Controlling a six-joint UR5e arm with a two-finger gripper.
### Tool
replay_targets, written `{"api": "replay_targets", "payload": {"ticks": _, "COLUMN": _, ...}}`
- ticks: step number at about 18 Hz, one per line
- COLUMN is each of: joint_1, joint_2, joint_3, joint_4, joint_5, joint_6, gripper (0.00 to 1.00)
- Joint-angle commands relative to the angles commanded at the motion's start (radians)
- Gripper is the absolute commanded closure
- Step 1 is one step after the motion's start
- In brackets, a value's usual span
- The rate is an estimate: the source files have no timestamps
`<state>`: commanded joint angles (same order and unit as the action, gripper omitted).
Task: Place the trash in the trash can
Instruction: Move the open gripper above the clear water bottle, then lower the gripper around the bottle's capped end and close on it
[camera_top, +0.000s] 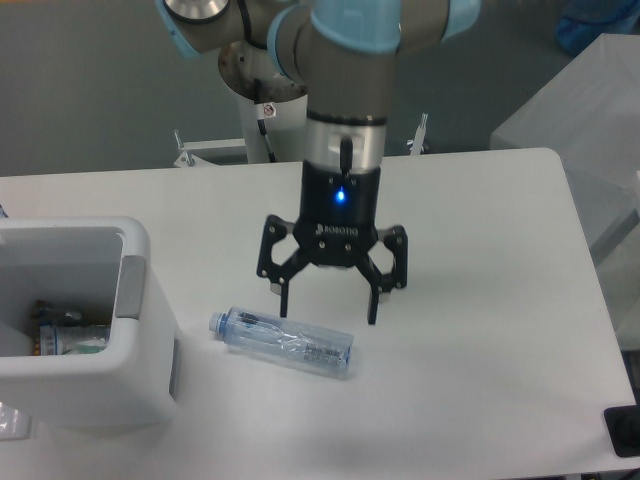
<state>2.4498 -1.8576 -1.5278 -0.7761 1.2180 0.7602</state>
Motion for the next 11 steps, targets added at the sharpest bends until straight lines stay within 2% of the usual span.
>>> {"api": "replay_targets", "payload": {"ticks": 3, "joint_1": 0.000, "joint_2": -0.017, "joint_3": -0.009, "joint_4": -0.017, "joint_5": 0.015, "joint_6": 0.097, "gripper": 0.00}}
{"api": "replay_targets", "payload": {"ticks": 4, "joint_1": 0.000, "joint_2": -0.025, "joint_3": -0.026, "joint_4": -0.018, "joint_5": 0.015, "joint_6": 0.166, "gripper": 0.00}}
{"api": "replay_targets", "payload": {"ticks": 5, "joint_1": 0.002, "joint_2": -0.028, "joint_3": -0.057, "joint_4": -0.022, "joint_5": 0.017, "joint_6": 0.312, "gripper": 0.00}}
{"api": "replay_targets", "payload": {"ticks": 6, "joint_1": 0.000, "joint_2": -0.028, "joint_3": -0.072, "joint_4": -0.025, "joint_5": 0.028, "joint_6": 0.397, "gripper": 0.00}}
{"api": "replay_targets", "payload": {"ticks": 9, "joint_1": -0.008, "joint_2": -0.026, "joint_3": -0.123, "joint_4": -0.052, "joint_5": 0.127, "joint_6": 0.560, "gripper": 0.00}}
{"api": "replay_targets", "payload": {"ticks": 11, "joint_1": -0.026, "joint_2": -0.041, "joint_3": -0.132, "joint_4": -0.083, "joint_5": 0.167, "joint_6": 0.684, "gripper": 0.00}}
